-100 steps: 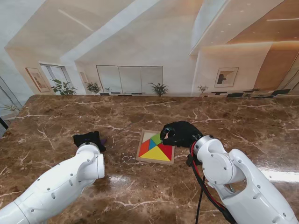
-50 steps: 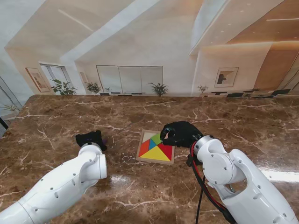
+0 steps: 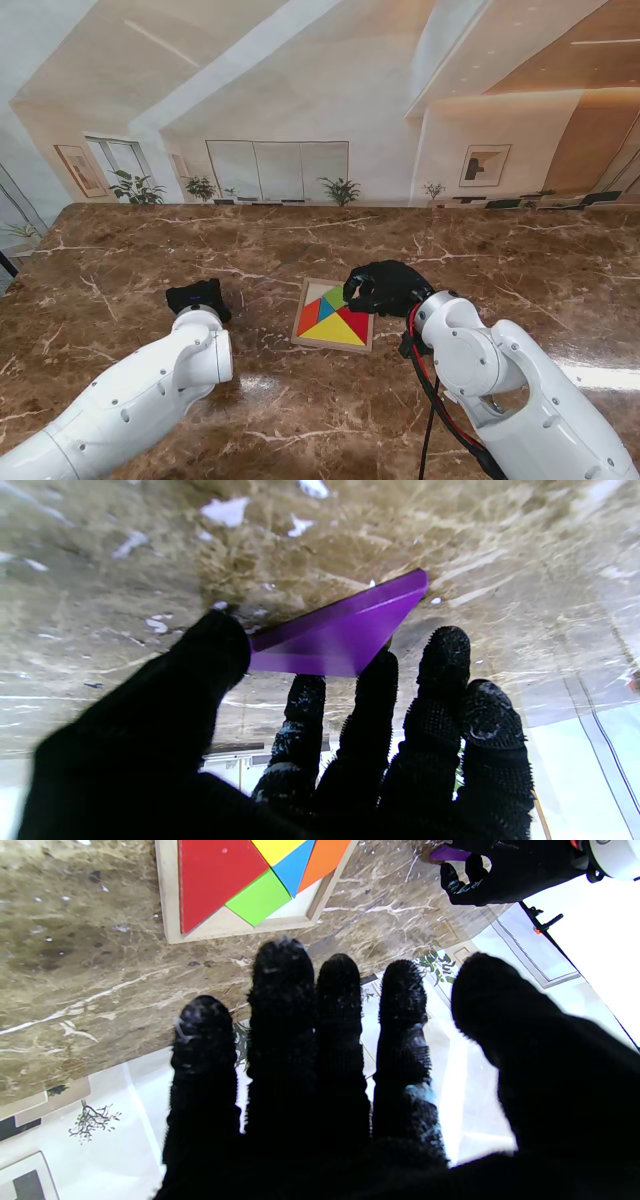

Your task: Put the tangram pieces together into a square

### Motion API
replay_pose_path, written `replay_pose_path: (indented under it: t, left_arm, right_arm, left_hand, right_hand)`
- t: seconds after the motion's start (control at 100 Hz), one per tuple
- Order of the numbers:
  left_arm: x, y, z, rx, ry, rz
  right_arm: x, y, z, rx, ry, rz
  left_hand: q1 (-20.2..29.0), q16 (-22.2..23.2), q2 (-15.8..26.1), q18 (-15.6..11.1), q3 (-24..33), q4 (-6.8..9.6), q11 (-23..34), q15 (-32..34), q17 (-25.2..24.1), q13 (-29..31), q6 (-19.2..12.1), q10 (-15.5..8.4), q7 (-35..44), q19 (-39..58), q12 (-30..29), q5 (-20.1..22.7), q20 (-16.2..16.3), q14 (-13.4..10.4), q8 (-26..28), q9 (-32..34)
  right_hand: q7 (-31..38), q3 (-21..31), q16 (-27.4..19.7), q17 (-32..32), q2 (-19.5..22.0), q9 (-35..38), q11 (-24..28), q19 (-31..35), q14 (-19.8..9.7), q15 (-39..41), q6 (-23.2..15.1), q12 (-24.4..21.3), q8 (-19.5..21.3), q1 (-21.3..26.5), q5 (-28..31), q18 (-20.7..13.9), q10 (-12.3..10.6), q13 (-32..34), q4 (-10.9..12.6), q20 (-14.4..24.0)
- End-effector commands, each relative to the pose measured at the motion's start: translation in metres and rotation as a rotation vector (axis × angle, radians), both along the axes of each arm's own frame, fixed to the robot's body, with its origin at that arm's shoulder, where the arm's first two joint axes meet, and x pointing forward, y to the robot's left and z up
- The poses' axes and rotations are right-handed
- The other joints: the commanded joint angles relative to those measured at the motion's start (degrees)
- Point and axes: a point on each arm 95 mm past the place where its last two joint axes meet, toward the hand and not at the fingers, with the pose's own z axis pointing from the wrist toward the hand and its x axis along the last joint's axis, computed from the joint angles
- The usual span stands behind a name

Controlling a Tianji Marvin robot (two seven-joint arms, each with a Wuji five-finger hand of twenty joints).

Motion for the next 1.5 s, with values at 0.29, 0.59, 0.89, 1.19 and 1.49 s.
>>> replay_pose_path:
  t: [0.29,0.59,0.89,1.19,1.49]
  left_arm:
    - [-0.0076,0.0012,-0.0097,0.004,0.057,-0.021]
    - [-0.0077,0.0043,-0.01,0.016,0.066,-0.037]
    - [-0.0073,0.0043,-0.0103,0.028,0.066,-0.055]
    - [-0.005,0.0042,-0.0116,0.035,0.045,-0.08]
    - [-0.0041,0.0035,-0.0126,0.031,0.031,-0.104]
  right_arm:
    - [-0.0028,-0.0003,-0.005,-0.002,0.031,0.0]
    - [-0.0029,0.0004,-0.0051,0.001,0.038,-0.001]
    - [-0.0033,0.0004,-0.0051,0.005,0.042,-0.003]
    - [-0.0032,0.0001,-0.005,0.007,0.043,-0.004]
    - [-0.0032,0.0001,-0.005,0.006,0.045,-0.002]
  left_hand:
    - [5.19,-0.88,-3.37,2.66,5.31,0.7,2.75,1.22,0.33,1.21,-0.99,-5.56,1.2,0.88,2.74,0.97,-0.95,0.2,-0.76,1.23]
    - [10.04,-1.12,-7.25,2.38,8.66,-0.65,4.98,1.96,1.69,2.12,-0.77,-5.92,2.33,0.88,12.08,1.8,-1.76,-0.87,-1.02,2.35]
    - [13.11,-1.4,-9.92,2.79,7.53,-2.16,4.75,2.07,3.16,3.38,-0.99,-6.31,3.0,0.97,19.56,3.11,-2.12,-1.45,-0.97,4.83]
    - [20.49,-0.2,-12.83,1.15,4.62,-1.63,3.31,3.59,9.14,8.6,-1.31,-7.52,5.18,0.97,31.57,5.61,-5.19,-3.97,-0.6,11.72]
    - [22.1,4.53,-14.06,-1.99,5.88,-1.43,4.91,4.13,10.42,11.57,-2.51,-8.36,7.09,0.68,32.82,7.2,-8.01,-5.91,0.12,13.46]
  right_hand:
    - [-0.44,-0.46,-0.32,0.11,-0.31,0.69,0.34,1.89,0.31,0.73,0.67,-0.03,0.72,-3.09,0.97,0.48,0.09,1.12,0.85,0.04]
    - [-0.43,-0.5,-0.32,0.1,-0.32,0.74,0.36,1.9,0.32,0.73,0.62,-0.03,0.73,-3.11,0.98,0.53,0.05,1.11,0.85,0.04]
    - [-0.41,-0.48,-0.31,0.1,-0.25,0.66,0.35,1.9,0.36,0.76,0.71,-0.03,0.74,-3.11,1.01,0.53,0.03,1.11,0.86,0.04]
    - [-0.44,-0.5,-0.31,0.1,-0.19,0.69,0.37,1.9,0.35,0.76,0.65,-0.03,0.73,-3.12,0.92,0.53,0.13,1.1,0.87,0.03]
    - [-0.48,-0.57,-0.32,0.07,-0.14,0.64,0.34,1.89,0.33,0.75,0.7,-0.05,0.72,-3.15,0.87,0.47,0.13,1.07,0.89,0.02]
